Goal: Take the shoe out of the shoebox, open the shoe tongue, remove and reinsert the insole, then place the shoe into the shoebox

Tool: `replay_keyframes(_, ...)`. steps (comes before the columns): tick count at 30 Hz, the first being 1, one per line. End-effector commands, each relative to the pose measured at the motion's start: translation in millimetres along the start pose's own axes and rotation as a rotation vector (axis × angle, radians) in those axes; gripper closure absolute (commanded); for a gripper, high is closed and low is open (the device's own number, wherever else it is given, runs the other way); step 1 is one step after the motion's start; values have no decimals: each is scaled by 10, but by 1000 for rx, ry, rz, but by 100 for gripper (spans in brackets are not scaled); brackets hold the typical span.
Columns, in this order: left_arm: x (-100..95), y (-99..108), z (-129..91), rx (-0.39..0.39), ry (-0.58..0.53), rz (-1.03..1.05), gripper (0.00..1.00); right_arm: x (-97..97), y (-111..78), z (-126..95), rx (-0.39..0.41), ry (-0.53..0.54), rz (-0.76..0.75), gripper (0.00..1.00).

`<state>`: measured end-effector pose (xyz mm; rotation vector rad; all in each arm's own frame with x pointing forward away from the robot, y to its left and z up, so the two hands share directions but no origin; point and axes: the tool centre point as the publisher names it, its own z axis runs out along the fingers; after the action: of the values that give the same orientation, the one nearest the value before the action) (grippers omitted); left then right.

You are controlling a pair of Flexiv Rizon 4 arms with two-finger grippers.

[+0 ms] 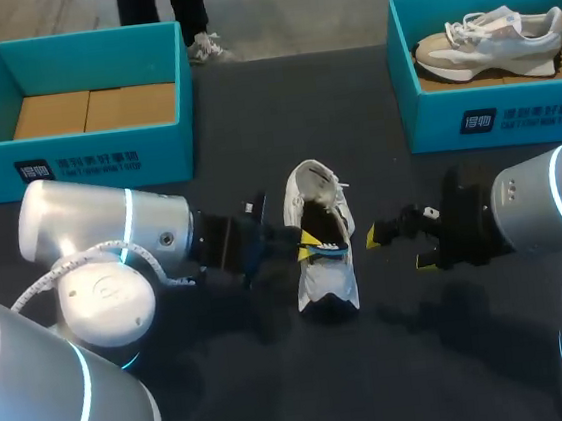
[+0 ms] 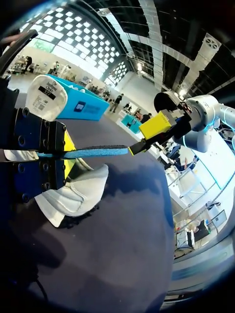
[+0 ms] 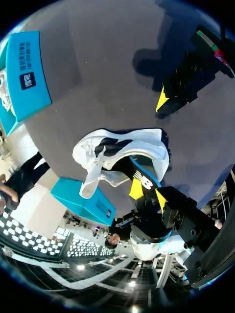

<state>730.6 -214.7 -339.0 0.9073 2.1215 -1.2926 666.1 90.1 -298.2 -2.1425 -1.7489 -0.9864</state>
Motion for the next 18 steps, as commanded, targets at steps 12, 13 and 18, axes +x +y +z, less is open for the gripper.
replay_keyframes(12, -86, 107, 118, -39, 4, -13, 36, -25, -8, -59, 4, 8, 1, 0)
replay_keyframes(13, -84, 81, 98, -34, 2, -18, 32, -25, -8, -59, 4, 8, 1, 0)
replay_keyframes(18, -66, -46, -20, -20, -5, -14, 53, -25, -8, -59, 4, 8, 1, 0)
